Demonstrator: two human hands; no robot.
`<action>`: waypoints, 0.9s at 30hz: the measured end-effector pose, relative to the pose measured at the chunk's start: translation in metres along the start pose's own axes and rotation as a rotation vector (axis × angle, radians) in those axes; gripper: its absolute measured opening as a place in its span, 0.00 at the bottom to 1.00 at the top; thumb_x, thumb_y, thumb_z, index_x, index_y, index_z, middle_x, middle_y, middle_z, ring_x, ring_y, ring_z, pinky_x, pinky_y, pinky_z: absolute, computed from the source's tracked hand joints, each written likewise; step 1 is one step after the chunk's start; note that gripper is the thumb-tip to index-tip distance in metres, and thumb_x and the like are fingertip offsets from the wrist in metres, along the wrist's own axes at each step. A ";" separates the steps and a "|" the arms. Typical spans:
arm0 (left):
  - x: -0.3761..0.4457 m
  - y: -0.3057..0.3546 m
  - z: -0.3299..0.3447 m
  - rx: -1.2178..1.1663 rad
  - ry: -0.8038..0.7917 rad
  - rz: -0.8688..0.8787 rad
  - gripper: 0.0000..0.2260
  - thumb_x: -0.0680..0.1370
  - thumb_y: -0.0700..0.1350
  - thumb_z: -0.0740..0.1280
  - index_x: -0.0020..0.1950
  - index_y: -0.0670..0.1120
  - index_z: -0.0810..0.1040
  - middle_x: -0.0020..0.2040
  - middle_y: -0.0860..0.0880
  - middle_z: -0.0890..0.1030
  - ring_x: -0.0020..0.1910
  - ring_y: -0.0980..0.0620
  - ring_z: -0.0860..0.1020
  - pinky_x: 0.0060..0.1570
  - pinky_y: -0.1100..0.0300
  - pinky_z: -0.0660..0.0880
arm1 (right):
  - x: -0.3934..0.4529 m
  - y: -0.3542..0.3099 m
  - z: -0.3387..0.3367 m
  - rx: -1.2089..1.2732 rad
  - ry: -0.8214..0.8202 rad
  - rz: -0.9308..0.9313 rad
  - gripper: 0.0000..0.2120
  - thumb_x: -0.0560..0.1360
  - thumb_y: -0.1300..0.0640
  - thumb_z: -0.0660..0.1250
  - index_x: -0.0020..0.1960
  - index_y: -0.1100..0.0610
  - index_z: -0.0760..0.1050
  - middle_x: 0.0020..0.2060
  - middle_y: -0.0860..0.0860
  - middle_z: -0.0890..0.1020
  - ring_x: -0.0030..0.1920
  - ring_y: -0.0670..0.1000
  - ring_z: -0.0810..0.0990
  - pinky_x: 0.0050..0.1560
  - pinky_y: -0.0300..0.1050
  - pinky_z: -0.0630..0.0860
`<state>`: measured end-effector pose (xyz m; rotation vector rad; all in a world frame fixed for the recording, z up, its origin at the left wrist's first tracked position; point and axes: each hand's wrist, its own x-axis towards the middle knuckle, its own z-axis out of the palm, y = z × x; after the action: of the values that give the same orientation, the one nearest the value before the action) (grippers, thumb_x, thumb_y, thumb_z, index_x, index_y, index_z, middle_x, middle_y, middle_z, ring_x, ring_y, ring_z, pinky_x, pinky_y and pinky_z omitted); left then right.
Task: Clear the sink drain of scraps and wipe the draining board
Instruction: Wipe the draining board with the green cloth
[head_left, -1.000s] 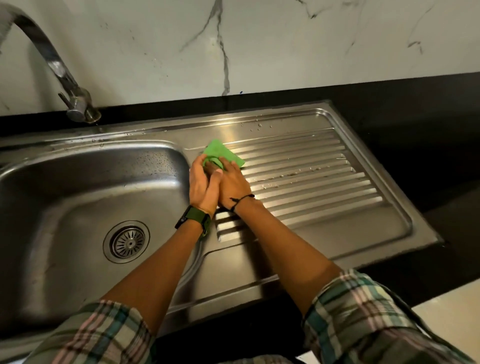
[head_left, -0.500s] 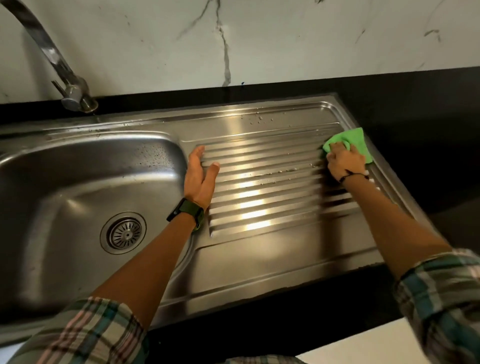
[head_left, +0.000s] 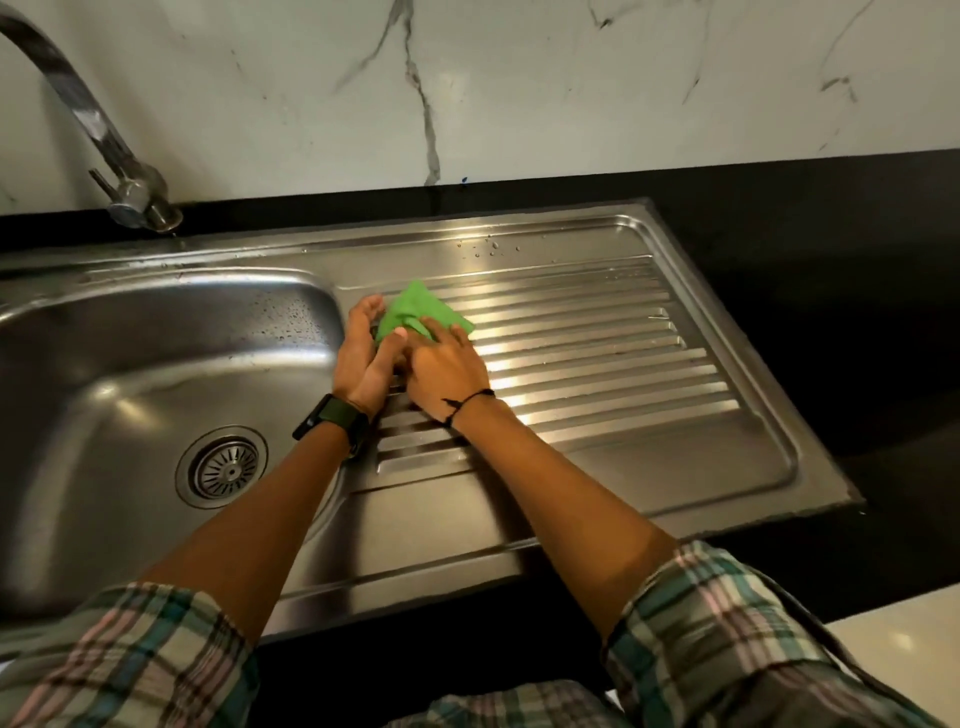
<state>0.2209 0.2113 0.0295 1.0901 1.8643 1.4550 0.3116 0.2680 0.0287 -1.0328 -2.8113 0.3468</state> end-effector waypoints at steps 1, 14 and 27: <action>0.000 -0.001 -0.001 0.019 0.001 0.002 0.28 0.72 0.51 0.58 0.70 0.43 0.60 0.69 0.42 0.69 0.65 0.45 0.70 0.64 0.51 0.69 | -0.005 0.015 -0.003 0.002 0.013 0.004 0.20 0.77 0.55 0.56 0.69 0.54 0.67 0.68 0.53 0.72 0.73 0.54 0.62 0.73 0.55 0.54; 0.005 -0.009 -0.005 -0.072 -0.030 -0.065 0.25 0.73 0.52 0.58 0.69 0.46 0.62 0.66 0.48 0.71 0.63 0.50 0.71 0.63 0.54 0.68 | -0.057 0.192 -0.064 0.018 0.064 0.698 0.19 0.78 0.57 0.56 0.68 0.57 0.66 0.66 0.64 0.71 0.72 0.61 0.61 0.70 0.59 0.58; 0.007 -0.017 -0.003 -0.133 0.006 -0.075 0.19 0.72 0.53 0.56 0.58 0.47 0.74 0.56 0.47 0.79 0.53 0.50 0.76 0.54 0.58 0.74 | -0.019 -0.028 -0.003 0.000 -0.053 0.110 0.27 0.75 0.58 0.58 0.73 0.52 0.59 0.73 0.50 0.65 0.76 0.55 0.56 0.73 0.56 0.51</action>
<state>0.2099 0.2139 0.0146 0.9435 1.7657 1.5170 0.3094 0.2352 0.0376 -1.1980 -2.8075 0.3920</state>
